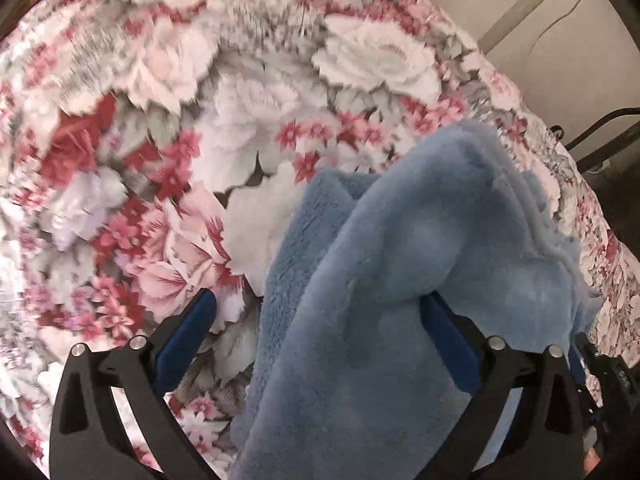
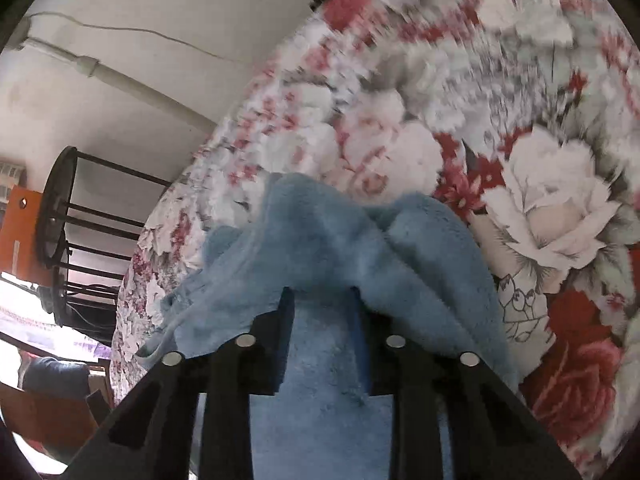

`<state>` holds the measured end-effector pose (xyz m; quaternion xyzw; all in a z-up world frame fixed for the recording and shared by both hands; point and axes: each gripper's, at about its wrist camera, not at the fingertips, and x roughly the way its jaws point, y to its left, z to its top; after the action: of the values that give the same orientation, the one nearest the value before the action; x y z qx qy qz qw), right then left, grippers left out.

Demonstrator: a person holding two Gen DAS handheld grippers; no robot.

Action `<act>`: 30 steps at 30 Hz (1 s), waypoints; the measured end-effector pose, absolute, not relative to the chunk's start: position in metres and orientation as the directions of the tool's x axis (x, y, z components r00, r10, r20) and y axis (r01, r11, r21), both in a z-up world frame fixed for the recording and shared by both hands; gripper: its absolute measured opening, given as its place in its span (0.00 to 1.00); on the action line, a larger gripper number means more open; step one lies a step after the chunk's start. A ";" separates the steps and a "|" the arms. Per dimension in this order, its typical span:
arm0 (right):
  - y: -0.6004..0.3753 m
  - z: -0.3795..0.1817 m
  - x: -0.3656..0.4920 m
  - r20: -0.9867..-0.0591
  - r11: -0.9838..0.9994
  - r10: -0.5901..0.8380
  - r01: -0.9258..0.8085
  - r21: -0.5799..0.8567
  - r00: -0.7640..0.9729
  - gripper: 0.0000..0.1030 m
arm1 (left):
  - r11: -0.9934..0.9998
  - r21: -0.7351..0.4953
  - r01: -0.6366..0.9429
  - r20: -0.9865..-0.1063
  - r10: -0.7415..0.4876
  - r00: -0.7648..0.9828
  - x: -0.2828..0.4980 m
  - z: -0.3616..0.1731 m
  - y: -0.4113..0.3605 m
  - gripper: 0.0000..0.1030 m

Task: Fold small clothes
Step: 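Open both tools and smooth the folded jacket flat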

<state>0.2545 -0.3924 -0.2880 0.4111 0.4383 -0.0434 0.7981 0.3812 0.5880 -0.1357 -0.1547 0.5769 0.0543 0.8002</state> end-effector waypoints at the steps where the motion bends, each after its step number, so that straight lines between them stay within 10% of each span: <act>1: -0.384 -0.277 0.253 -0.734 0.690 0.278 0.403 0.601 0.620 0.41 | 0.949 -0.183 -0.257 -0.928 -0.080 0.365 0.379 -0.124 0.588 0.95; 11: -0.266 -0.291 0.263 -0.858 0.938 0.269 0.082 0.336 0.437 0.52 | 0.991 0.058 -0.122 -0.936 0.096 0.340 0.374 -0.128 0.560 0.96; 30: -0.291 -0.270 0.269 -0.874 0.978 0.021 0.171 0.119 0.486 0.86 | 0.975 -0.090 -0.205 -0.935 -0.011 0.355 0.373 -0.114 0.580 0.95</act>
<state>0.2689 -0.2911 -0.2702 0.0953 0.5052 -0.0438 0.8566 0.3730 0.5802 -0.1137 -0.0957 0.5648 0.0591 0.8175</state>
